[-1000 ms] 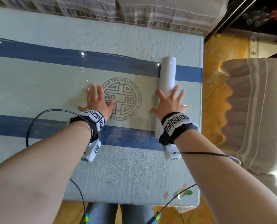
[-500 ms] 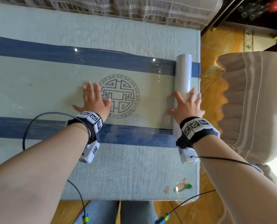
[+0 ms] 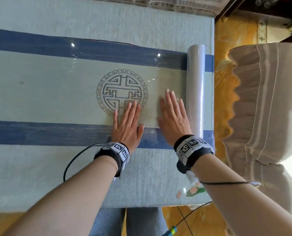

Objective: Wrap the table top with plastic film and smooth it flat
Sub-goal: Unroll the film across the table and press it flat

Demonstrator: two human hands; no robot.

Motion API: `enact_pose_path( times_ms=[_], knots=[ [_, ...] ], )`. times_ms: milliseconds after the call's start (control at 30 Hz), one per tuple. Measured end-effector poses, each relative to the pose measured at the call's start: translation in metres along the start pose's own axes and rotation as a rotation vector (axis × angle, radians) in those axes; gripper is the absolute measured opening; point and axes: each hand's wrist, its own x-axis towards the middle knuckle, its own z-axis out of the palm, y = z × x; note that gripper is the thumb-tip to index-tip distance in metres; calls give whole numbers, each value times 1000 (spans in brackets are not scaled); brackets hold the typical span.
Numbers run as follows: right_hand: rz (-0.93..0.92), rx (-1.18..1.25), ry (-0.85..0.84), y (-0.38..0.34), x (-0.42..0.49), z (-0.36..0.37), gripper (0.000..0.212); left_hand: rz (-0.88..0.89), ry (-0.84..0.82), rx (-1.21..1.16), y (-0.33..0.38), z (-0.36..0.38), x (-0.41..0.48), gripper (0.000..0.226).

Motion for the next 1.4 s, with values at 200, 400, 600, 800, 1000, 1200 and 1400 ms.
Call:
enact_pose_path(
  times_ms=[200,400,600,800,1000,1200,1400],
  knots=[
    [169,132,-175,12,-35,29,67,-73,2,-87,55,-7,-9,63],
    [129,203,-52,15,-25,18,70,-265,67,-105,55,-11,-3,64],
    [233,195,-58,25,-16,11,67,-299,83,-103,85,-11,-19,66],
    [356,419,7,52,8,3,69,-220,2,-83,79,-32,23,65],
    [372,351,-49,68,46,-1,68,-211,-8,-58,70,-48,95,66],
    [232,66,-7,68,61,-12,62,-190,-35,-92,86,-44,111,66],
    [216,-66,-90,99,40,-13,63,14,-132,8,115,-11,95,65]
  ],
)
